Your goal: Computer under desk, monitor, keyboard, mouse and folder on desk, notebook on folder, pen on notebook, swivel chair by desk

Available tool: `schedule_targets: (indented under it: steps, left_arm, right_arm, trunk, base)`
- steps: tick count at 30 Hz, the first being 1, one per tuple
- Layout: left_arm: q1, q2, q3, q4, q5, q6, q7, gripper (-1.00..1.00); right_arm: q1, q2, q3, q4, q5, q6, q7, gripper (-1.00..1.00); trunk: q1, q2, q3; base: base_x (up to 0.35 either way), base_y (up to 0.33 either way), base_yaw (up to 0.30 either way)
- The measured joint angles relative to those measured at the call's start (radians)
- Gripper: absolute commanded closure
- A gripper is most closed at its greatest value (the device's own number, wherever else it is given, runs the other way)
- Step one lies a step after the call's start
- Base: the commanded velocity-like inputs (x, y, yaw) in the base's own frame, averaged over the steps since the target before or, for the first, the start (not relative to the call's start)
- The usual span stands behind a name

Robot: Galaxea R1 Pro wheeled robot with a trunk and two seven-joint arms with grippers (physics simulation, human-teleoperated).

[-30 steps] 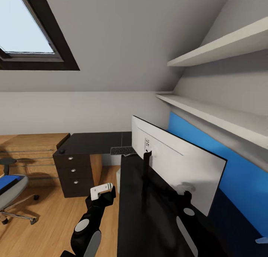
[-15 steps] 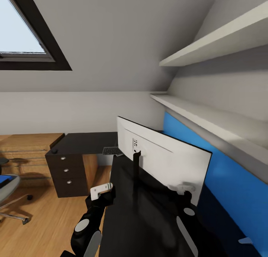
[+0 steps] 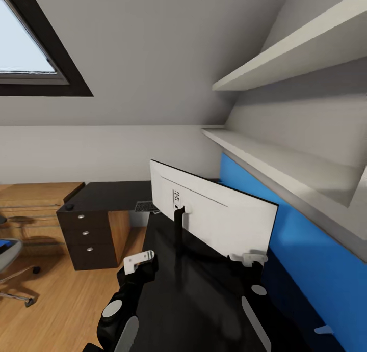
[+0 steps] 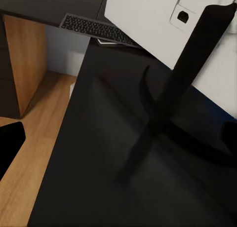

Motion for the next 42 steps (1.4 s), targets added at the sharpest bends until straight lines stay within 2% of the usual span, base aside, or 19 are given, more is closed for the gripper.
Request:
schedule_targets:
  steps: [7, 21, 34, 42]
  left_arm:
    - [0.000, 0.000, 0.000, 0.000, 0.000, 0.000, 0.026, -1.00]
    - [0.000, 0.000, 0.000, 0.000, 0.002, 0.000, 0.030, -1.00]
    - [0.000, 0.000, 0.000, 0.000, 0.002, -0.001, 0.029, -1.00]
    - [0.000, 0.000, 0.000, -0.001, 0.002, -0.001, 0.030, -1.00]
  right_arm:
    - [0.000, 0.000, -0.001, 0.000, 0.001, 0.000, -0.002, -1.00]
    - [0.000, 0.000, 0.000, 0.000, 0.001, 0.000, -0.001, -1.00]
    - [0.000, 0.001, 0.003, 0.000, 0.000, -0.001, -0.003, -1.00]
    - [0.000, 0.001, 0.004, 0.000, 0.001, -0.002, -0.005, -1.00]
  trunk:
    - [0.000, 0.000, -0.005]
    - [0.000, 0.000, -0.007]
    - [0.000, 0.000, -0.007]
    - [0.000, 0.000, -0.007]
  base:
    - [0.000, -0.002, 0.091]
    - [0.000, 0.000, 0.010]
    - [-0.033, 0.271, 0.009]
    - [-0.061, 0.310, 0.206]
